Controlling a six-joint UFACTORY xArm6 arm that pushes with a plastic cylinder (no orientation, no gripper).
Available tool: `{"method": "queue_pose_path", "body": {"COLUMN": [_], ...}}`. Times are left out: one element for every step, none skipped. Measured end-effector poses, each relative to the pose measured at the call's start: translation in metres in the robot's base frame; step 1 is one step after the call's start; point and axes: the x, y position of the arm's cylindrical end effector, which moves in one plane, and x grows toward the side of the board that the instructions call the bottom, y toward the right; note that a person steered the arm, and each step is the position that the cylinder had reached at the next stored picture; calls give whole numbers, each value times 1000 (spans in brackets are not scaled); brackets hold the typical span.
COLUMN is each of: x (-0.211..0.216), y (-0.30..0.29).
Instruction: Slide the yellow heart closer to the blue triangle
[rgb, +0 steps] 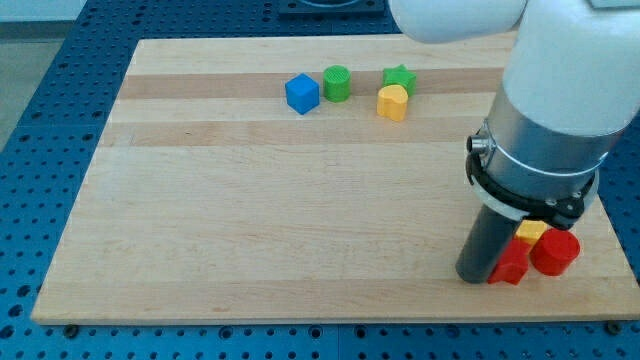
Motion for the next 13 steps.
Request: {"method": "queue_pose_path", "body": {"x": [-2, -31, -78, -130, -163, -196, -223, -239, -254, -260, -257, -246, -237], "y": [-33, -96, -128, -146, -149, -149, -145, -136, -118, -93, -72, -54, -28]}}
